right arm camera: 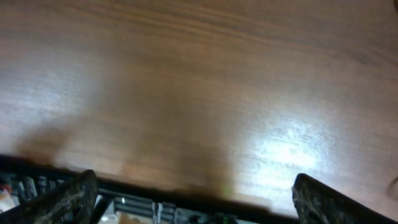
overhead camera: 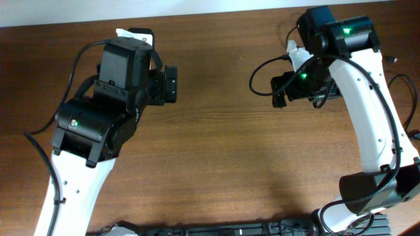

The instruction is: Untangle cables

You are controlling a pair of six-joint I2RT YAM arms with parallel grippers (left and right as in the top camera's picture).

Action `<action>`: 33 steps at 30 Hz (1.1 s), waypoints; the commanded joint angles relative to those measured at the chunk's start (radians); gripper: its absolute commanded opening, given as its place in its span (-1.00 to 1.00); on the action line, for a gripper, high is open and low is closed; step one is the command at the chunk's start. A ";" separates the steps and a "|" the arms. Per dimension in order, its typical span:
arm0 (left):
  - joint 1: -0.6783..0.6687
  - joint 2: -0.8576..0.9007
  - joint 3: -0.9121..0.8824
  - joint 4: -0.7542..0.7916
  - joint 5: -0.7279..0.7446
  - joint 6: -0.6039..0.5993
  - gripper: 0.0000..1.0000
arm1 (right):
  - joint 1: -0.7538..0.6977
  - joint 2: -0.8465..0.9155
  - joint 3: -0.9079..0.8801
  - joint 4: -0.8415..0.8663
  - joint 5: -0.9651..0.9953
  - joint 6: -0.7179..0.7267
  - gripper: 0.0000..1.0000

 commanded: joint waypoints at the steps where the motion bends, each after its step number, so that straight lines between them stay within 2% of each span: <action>1: 0.004 -0.002 0.011 0.002 -0.003 -0.013 0.98 | 0.011 -0.052 -0.008 0.085 -0.062 0.006 0.97; 8: 0.004 -0.002 0.011 0.002 -0.003 -0.013 0.98 | 0.052 -0.217 -0.146 0.333 -0.066 0.005 0.97; 13: 0.004 -0.002 0.011 0.002 -0.003 -0.013 0.98 | 0.054 -0.407 -0.444 0.507 -0.056 0.005 0.97; 19: 0.004 -0.002 0.011 0.002 -0.003 -0.013 0.98 | 0.054 -0.668 -0.927 0.806 -0.042 0.005 0.97; 24: 0.004 -0.002 0.011 0.002 -0.003 -0.013 0.98 | 0.054 -0.875 -1.310 1.244 -0.020 0.005 0.97; 29: 0.004 -0.002 0.011 0.002 -0.003 -0.013 0.98 | 0.054 -1.001 -1.532 1.494 -0.021 0.005 0.97; 33: 0.004 -0.002 0.011 0.001 -0.003 -0.013 0.98 | 0.054 -1.083 -1.646 1.582 -0.019 0.005 0.97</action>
